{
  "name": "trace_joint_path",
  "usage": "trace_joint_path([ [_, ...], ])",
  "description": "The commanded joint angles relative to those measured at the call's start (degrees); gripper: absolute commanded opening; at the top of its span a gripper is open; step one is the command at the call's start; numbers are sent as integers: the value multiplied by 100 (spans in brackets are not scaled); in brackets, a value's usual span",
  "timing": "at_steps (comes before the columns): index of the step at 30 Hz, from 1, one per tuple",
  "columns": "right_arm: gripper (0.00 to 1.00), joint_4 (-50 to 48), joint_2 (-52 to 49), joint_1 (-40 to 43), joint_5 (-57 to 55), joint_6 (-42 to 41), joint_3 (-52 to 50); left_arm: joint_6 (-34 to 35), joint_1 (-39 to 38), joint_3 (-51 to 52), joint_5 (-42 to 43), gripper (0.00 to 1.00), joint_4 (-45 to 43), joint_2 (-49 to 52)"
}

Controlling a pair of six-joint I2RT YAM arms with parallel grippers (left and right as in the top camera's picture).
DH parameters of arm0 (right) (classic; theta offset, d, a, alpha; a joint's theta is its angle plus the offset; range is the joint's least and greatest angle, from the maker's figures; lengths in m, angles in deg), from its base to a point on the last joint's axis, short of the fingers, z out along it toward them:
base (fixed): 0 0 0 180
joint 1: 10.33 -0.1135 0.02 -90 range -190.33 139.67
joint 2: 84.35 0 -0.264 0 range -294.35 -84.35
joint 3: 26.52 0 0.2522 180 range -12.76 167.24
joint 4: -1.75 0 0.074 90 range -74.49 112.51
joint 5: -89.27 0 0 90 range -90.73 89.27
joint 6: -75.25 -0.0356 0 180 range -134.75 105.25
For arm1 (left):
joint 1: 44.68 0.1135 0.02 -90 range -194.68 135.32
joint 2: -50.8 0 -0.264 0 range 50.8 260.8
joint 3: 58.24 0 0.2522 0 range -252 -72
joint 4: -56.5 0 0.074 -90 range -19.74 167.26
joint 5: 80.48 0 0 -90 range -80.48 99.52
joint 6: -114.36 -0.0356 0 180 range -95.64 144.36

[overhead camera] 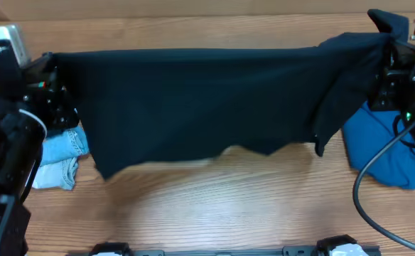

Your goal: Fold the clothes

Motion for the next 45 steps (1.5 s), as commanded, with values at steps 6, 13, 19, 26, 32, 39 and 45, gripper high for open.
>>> trace_joint_path([
  [6,4,216,-223,46,-216,107,72,-103,22,-81,-431,4,11,273],
  [13,4,686,-597,46,83,101,61,-85,22,-74,-428,4,168,870],
  [19,4,1624,-2385,46,918,103,57,-85,20,37,-293,4,588,2398],
  [26,4,1355,-4087,46,1292,107,-382,-105,-66,37,-24,4,750,4402],
  [32,24,-157,-4317,531,693,101,-1377,-105,-199,37,-33,4,737,5248],
  [39,45,-26,-4282,527,1718,-90,-1478,-107,-356,37,-50,4,732,5261],
  [45,44,-883,-4494,-629,951,-90,-1685,-107,-367,37,-48,4,761,5261],
])
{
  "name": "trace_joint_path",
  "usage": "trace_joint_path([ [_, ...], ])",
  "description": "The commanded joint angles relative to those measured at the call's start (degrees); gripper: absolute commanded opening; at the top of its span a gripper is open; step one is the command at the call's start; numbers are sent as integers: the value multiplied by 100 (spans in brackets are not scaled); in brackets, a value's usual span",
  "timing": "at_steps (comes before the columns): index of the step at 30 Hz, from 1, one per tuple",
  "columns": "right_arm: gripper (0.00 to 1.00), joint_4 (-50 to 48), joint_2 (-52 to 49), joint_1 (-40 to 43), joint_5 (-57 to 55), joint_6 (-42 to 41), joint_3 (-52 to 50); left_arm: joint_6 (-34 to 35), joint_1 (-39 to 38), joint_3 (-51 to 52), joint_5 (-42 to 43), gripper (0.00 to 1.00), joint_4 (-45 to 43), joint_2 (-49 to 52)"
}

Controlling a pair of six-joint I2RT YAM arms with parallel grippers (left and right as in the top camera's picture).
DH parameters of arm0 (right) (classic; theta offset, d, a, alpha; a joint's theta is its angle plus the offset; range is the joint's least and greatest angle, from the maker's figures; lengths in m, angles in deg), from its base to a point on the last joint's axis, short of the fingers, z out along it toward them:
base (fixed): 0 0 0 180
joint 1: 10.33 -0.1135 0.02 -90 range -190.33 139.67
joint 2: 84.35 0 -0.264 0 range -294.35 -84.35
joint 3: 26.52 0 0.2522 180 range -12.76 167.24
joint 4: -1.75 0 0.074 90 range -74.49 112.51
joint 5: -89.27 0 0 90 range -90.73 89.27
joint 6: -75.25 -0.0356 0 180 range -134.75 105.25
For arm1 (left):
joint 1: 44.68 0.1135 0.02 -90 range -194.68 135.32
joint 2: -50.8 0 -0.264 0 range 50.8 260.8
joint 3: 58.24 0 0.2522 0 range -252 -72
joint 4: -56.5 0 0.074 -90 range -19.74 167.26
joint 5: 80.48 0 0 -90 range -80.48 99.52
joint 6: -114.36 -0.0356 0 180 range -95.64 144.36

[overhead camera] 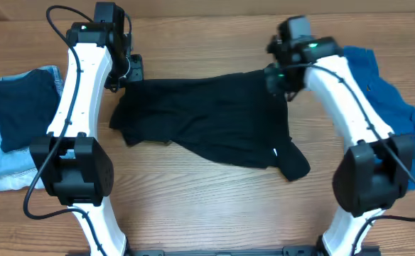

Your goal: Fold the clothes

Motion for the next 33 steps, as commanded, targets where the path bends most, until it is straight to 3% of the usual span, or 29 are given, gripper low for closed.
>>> trace_joint_path([
  [1,43,-372,-396,-372,-649,-15,-175,-107,-28,-7,24,4,22,13],
  [7,38,-1152,-1386,-455,-1392,-20,-175,-105,-28,-7,24,4,76,13],
  [13,36,-1615,-1550,-450,-1908,-20,-173,-105,-92,-7,24,4,131,13],
  [15,24,-1523,-1547,-415,-2422,-28,-170,-105,-142,-7,22,4,127,13],
  [17,4,-1401,-1545,-315,-2830,-297,-170,-105,-166,-7,22,4,105,13],
  [23,8,-1091,-1340,136,-3272,-1080,-160,-107,-166,-7,-37,4,103,13],
  [26,22,-1091,-1104,319,-2962,-1043,-160,-107,-166,-7,-37,4,81,13],
  [31,22,-1255,-1093,317,-2234,-1001,-160,-107,-166,-7,-37,4,81,13],
  [33,22,-1401,-1093,295,-1740,-560,-155,-107,-166,-7,-37,4,76,13],
])
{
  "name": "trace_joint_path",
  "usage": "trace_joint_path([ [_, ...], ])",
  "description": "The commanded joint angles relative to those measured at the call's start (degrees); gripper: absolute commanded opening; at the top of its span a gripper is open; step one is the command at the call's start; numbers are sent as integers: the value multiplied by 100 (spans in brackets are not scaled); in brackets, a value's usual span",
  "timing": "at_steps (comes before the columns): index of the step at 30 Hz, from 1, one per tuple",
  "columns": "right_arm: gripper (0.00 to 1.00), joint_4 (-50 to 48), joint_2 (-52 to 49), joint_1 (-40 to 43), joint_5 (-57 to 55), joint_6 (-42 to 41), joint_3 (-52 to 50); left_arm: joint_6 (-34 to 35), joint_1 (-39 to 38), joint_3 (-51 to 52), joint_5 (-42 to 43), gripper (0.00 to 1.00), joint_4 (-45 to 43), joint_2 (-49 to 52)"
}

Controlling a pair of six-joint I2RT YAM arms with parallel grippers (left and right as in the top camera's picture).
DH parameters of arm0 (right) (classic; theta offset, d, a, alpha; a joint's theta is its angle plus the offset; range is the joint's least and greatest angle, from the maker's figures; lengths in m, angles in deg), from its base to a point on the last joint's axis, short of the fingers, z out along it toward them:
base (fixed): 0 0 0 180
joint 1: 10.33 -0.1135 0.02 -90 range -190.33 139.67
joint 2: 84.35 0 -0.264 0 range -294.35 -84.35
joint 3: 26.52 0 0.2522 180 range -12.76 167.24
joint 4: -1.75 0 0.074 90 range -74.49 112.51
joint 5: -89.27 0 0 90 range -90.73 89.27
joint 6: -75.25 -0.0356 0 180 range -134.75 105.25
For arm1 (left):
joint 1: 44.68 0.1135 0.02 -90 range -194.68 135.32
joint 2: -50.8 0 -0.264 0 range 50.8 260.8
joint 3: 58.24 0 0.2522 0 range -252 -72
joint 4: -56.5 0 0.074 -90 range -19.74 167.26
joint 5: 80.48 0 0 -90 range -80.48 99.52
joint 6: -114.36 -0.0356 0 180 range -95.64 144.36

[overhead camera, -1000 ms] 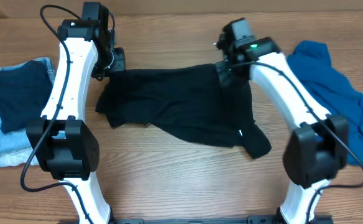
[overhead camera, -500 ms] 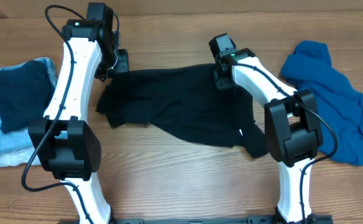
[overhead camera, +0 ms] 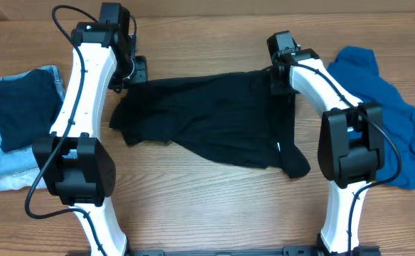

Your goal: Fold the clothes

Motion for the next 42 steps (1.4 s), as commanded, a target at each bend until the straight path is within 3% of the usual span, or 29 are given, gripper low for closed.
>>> trace_joint_path([
  [1,23,-181,286,-26,688,323,46,-107,-42,-7,-35,4,-9,13],
  [5,25,-385,286,-26,802,321,46,-107,-42,-7,-35,4,-7,13],
  [6,19,-389,286,-26,846,321,46,-107,-42,-7,-35,4,-7,13],
  [7,4,-367,286,-26,859,317,46,-107,-42,-7,-35,4,-7,13],
  [11,4,55,691,-13,903,-44,402,-249,-42,-74,-271,4,22,-17],
  [18,4,1829,2776,345,975,269,2627,-321,144,-1165,-269,4,76,-1228],
  [24,4,2448,3974,343,1008,608,2754,-238,540,-1574,-271,4,7,-2820],
  [31,7,3038,4883,343,1008,737,2754,-83,684,-1574,-271,4,55,-3871],
  [36,10,3084,4769,343,1005,778,2752,-48,684,-1537,-269,4,70,-3963],
  [42,10,2817,2796,439,1113,909,2741,26,682,-1392,177,4,52,-2474],
])
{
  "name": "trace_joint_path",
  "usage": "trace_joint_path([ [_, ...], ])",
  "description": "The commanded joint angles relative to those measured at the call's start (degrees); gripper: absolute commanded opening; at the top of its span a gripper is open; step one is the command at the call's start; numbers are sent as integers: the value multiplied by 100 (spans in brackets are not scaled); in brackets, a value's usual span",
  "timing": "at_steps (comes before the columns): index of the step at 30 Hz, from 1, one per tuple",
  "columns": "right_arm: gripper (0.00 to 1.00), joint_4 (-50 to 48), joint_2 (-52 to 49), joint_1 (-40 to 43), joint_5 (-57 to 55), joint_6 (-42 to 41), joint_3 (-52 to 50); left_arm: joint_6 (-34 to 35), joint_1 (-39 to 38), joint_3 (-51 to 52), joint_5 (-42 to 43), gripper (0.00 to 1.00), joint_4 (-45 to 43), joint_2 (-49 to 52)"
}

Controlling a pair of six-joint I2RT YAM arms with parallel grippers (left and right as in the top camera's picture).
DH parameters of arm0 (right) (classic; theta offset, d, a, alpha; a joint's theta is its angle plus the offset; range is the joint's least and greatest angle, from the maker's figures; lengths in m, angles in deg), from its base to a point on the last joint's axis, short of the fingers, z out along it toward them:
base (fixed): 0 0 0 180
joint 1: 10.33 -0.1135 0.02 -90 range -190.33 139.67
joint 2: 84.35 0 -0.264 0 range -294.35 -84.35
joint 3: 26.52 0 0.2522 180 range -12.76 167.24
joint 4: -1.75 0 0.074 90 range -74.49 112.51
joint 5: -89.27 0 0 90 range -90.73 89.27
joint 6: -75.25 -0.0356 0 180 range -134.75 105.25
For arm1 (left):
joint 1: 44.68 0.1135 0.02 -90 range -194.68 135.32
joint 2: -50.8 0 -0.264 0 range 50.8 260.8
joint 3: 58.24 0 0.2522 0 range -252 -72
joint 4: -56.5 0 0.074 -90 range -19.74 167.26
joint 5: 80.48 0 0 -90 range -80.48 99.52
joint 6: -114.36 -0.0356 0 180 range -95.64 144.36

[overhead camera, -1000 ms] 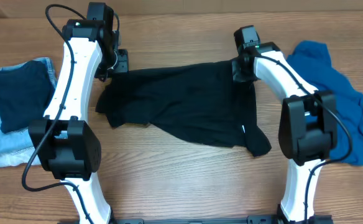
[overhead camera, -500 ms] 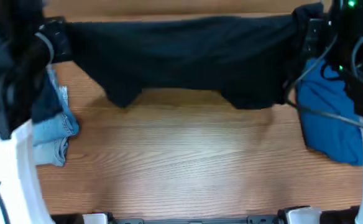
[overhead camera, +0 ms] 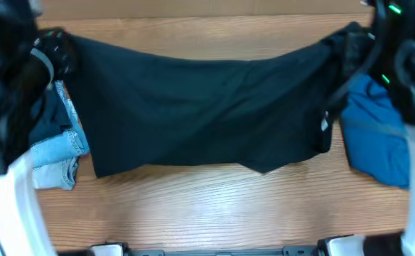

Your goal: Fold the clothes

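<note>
A black garment (overhead camera: 200, 114) hangs spread wide and raised close to the overhead camera, sagging a little in the middle. My left gripper (overhead camera: 51, 53) holds its upper left corner and my right gripper (overhead camera: 353, 44) its upper right corner. Both are shut on the cloth, with their fingers mostly hidden by fabric and blurred arm parts. The garment's lower hem is uneven, with a flap hanging down at the right (overhead camera: 323, 135).
A folded stack of light blue denim (overhead camera: 60, 151) with a dark blue piece (overhead camera: 47, 117) on it lies at the left. A crumpled blue garment (overhead camera: 374, 139) lies at the right. Bare wooden table (overhead camera: 207, 213) shows along the near side.
The black garment lay rumpled on the table with both grippers at its far corners. Now it is lifted high and stretched wide between them, and both arms are raised toward the camera.
At first the black garment was held up stretched between both grippers. Then it lay crumpled on the table with the grippers at its far corners, and the right arm shifted slightly. Now it is raised and stretched out again.
</note>
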Motion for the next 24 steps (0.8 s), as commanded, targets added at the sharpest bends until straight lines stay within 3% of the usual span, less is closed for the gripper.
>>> trace_joint_path([
  [1,8,-507,-1215,164,251,162,22,85,35,81,208,4,-234,1158],
  [4,4,-2227,-2400,308,586,221,22,-63,35,74,455,4,-1628,2546],
  [6,4,-3049,-2494,326,564,219,48,-98,68,-44,702,4,-2415,2896],
  [8,4,-3250,-2426,369,562,216,737,-85,179,-638,798,4,-2732,2909],
  [11,4,-2621,-2411,422,564,214,2059,-87,302,-2116,935,4,-1899,2905],
  [14,4,-1685,-2280,420,667,195,2376,-48,291,-2601,1016,4,-898,2769],
  [19,4,1281,-2409,422,1252,199,2059,-107,195,-2326,1163,4,1556,2828],
  [24,4,1766,-2415,426,1467,212,846,-304,168,-977,918,4,2218,2903],
])
